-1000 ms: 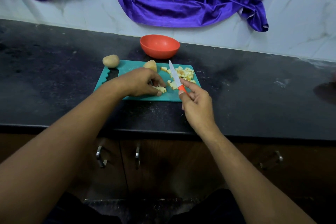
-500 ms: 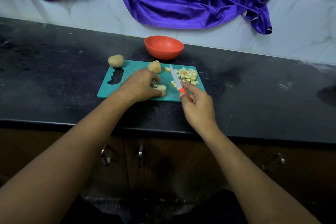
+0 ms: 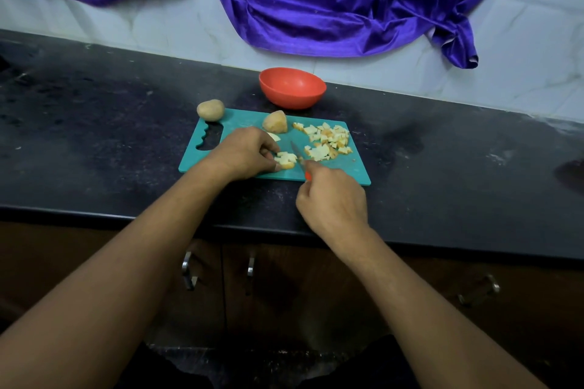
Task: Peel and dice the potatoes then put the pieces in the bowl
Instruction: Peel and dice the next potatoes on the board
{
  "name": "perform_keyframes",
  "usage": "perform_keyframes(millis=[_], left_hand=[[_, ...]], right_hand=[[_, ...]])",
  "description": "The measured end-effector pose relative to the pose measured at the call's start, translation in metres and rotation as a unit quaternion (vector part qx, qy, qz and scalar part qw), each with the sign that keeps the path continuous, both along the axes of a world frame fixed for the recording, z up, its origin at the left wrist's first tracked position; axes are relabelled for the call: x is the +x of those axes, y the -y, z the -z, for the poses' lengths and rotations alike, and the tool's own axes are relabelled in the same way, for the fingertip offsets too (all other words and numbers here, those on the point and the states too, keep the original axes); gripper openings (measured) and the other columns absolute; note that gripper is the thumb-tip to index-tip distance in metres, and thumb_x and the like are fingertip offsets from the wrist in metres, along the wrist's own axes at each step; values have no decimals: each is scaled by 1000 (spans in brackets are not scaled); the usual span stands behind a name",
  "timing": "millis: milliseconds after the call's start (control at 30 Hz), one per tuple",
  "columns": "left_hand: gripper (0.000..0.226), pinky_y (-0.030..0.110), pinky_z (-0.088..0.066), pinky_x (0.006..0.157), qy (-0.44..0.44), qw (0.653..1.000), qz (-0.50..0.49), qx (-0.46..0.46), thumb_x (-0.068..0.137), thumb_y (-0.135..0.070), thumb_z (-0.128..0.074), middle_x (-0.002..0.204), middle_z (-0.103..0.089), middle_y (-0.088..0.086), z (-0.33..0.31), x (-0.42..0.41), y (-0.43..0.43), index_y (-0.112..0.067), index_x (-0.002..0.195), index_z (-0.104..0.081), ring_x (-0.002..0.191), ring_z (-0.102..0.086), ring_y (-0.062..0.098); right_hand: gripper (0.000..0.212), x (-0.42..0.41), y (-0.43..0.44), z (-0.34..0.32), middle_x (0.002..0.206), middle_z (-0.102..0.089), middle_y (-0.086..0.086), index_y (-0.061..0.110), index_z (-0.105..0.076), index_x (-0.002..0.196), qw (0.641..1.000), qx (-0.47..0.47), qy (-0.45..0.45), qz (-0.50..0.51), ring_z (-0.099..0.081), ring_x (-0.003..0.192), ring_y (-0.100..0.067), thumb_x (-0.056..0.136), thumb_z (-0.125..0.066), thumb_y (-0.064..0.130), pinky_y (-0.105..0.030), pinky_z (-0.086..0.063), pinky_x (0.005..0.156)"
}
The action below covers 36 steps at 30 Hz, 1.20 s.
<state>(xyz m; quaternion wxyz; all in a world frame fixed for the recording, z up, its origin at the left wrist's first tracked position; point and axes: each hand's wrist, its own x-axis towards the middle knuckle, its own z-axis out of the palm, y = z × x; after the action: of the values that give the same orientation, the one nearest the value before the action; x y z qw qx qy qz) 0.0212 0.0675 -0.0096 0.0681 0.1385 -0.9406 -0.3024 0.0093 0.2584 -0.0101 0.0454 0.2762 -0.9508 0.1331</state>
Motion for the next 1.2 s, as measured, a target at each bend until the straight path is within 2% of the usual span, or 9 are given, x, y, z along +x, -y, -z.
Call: perform_keyframes(millis=[67,267,433,567,800,933,1100,1200], left_hand=[[35,25,-50,84,-4,1000,-7,5,84,-26,-84,87,-72,-8,1,0,-1,-22,118,-75,87,-65,6],[36,26,-49,78,11,1000,0,-1,85,-32,-82,92,-70,-7,-2,0,-1,-24,119,-72,90,-64,8],[50,26,-47,77,30,999,23,-5,82,-42,-83,98,-68,-7,-3,-2,1,-28,127,-67,92,-63,8],[50,27,-47,80,19,1000,21,-4,83,-42,-83,98,-67,-8,0,-2,1,-27,127,-68,92,-62,8],[45,23,-42,71,30,999,29,6,85,-40,-81,98,-66,-8,-2,0,4,-28,126,-68,89,-60,6],[48,24,-43,76,26,999,25,12,84,-38,-83,97,-66,-9,-1,-1,6,-27,128,-68,90,-61,6],[46,24,-42,75,31,999,23,14,84,-37,-83,95,-65,-8,-2,-2,6,-27,127,-68,88,-60,7],[45,26,-43,74,24,999,20,13,84,-37,-83,93,-67,-7,-1,-1,5,-26,125,-70,86,-62,9]], right_hand=[[53,1,5,-1,107,-62,-2,29,-41,156,1000,11,-6,-2,-49,86,-16,103,-48,33,-36,-45,71],[55,0,14,-2,109,-62,-4,27,-37,158,999,32,-11,-27,-59,95,-21,104,-47,33,-37,-47,72],[53,-4,5,-1,109,-63,-3,31,-40,156,1000,15,-14,-14,-60,97,-21,104,-46,32,-39,-52,77],[53,-5,-2,-2,104,-64,-2,30,-41,156,1000,3,-18,-2,-61,93,-20,103,-46,31,-42,-56,78],[54,-2,9,-1,99,-58,-1,29,-37,157,999,19,-27,-30,-58,89,-19,104,-46,31,-38,-48,71],[53,-4,8,-3,97,-58,1,30,-38,157,999,0,-34,-19,-59,89,-20,104,-45,31,-39,-49,71],[54,-4,2,-4,110,-63,-4,30,-38,157,999,21,-23,-19,-61,98,-22,104,-46,31,-41,-53,79],[50,0,6,-1,109,-63,-4,28,-41,154,998,30,-35,-45,-61,97,-22,104,-47,31,-39,-49,75]])
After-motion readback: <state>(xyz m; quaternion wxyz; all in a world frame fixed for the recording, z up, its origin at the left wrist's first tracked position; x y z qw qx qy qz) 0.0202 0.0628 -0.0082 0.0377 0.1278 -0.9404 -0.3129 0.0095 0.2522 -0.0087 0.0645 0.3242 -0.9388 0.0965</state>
